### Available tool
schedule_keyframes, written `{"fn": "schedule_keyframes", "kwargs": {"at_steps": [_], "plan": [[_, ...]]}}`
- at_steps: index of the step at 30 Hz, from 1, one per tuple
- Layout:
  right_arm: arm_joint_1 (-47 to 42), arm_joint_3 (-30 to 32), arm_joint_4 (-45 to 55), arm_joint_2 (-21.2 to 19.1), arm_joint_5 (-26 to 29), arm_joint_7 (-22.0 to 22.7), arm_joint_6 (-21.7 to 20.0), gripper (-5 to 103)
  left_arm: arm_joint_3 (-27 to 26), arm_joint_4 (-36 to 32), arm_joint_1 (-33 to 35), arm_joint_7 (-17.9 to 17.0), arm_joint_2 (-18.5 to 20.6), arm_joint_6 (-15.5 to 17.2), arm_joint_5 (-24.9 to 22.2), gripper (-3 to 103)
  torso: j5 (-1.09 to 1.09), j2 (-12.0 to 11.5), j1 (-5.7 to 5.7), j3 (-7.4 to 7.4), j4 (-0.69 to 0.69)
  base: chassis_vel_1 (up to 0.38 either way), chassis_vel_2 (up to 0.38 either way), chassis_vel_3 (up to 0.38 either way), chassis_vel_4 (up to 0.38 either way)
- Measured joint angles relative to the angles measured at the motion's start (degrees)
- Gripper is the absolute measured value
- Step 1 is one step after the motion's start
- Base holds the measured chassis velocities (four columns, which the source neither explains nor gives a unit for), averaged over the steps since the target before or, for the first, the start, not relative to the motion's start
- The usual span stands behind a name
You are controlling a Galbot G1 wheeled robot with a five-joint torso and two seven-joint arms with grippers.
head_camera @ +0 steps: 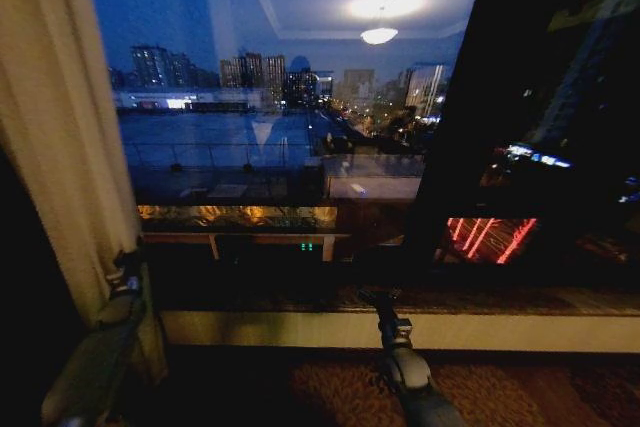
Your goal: Open the curtains by pulling them apart, changing their state from closed to fully open.
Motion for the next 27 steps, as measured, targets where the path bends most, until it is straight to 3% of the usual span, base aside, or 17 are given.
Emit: {"fn": "schedule_keyframes", "kwargs": {"at_steps": [10,12,16,20,27], "plan": [[0.0,0.0,0.0,0.0,0.0,0.0,0.0,100,-7.7,-19.5,19.2,1.8,-7.1,0.2,-1.4,79,0.0,0.0,0.0,0.0,0.02,0.0,0.0,0.0,0.0],[0.0,0.0,0.0,0.0,0.0,0.0,0.0,100,-8.1,-21.0,20.8,2.0,-7.8,0.3,-1.4,79,0.01,0.0,0.0,0.0,0.03,0.0,0.0,0.0,0.0],[0.0,0.0,0.0,0.0,0.0,0.0,0.0,100,-9.1,-27.4,27.6,3.2,-10.9,-0.9,-1.5,98,0.01,0.0,-0.01,0.0,0.02,0.0,0.0,0.0,0.0],[0.0,0.0,0.0,0.0,0.0,0.0,0.0,100,-9.0,-31.5,31.6,4.0,-13.2,-3.1,-0.8,100,0.01,0.0,0.0,-0.01,0.02,0.0,0.0,0.0,0.0],[0.0,0.0,0.0,0.0,0.0,0.0,0.0,100,-7.2,-35.3,35.4,5.2,-14.9,-3.8,0.0,100,0.01,0.0,0.0,0.0,0.01,0.0,0.0,0.0,0.0]]}}
